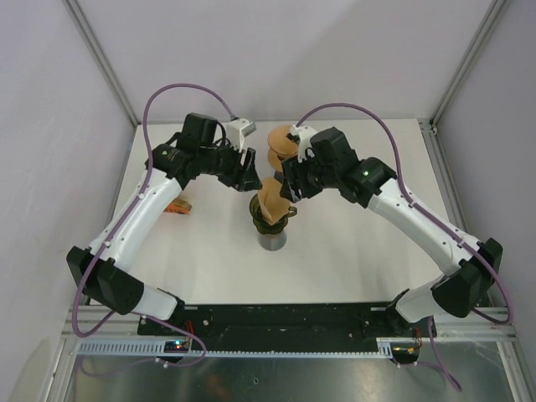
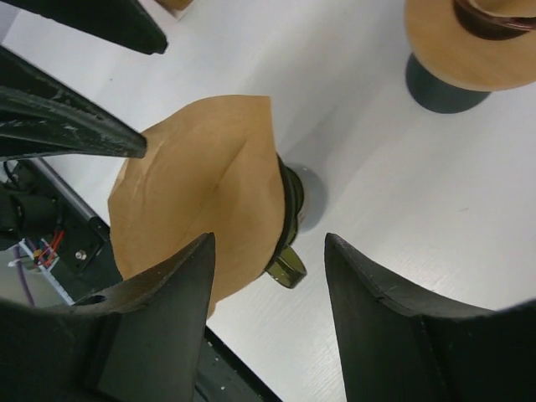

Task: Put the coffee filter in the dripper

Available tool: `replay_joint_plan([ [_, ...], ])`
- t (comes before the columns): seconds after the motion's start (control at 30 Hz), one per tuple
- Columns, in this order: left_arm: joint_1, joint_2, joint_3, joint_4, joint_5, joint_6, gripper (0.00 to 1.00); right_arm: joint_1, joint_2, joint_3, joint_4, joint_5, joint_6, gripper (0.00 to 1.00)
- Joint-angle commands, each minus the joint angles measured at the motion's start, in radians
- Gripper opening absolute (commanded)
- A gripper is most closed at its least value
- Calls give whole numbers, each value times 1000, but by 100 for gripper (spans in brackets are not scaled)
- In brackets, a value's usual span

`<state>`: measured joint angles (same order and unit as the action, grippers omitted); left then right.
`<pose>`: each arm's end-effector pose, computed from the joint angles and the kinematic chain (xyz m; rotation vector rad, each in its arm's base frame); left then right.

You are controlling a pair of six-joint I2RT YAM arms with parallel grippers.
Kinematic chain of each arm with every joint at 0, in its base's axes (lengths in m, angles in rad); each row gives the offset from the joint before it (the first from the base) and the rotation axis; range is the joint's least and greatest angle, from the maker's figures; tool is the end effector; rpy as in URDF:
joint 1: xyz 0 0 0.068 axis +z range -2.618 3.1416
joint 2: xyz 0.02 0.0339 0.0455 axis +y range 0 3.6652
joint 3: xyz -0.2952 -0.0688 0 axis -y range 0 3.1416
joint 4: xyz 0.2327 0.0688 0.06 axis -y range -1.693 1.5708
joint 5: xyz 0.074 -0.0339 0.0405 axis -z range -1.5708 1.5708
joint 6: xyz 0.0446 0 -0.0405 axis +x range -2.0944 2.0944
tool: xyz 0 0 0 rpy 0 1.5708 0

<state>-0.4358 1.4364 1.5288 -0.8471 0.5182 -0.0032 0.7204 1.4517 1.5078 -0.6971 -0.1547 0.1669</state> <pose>0.2524 -0.1419 0.4100 0.7603 2.2169 -0.8215 0.2273 0.2087 0.4090 -0.7089 2.1710 0.6511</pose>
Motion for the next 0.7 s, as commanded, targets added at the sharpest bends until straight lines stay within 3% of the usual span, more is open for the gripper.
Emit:
replay_joint_plan([
  [0.0, -10, -1, 2, 20, -37, -7, 60, 0, 18, -1, 62, -63, 28, 59],
  [0.3, -11, -15, -83, 20, -64, 40, 54, 1, 60, -19, 52, -70, 20, 56],
  [0.67, -11, -46, -140, 19, -58, 64, 54, 6, 72, -47, 53, -56, 5, 55],
])
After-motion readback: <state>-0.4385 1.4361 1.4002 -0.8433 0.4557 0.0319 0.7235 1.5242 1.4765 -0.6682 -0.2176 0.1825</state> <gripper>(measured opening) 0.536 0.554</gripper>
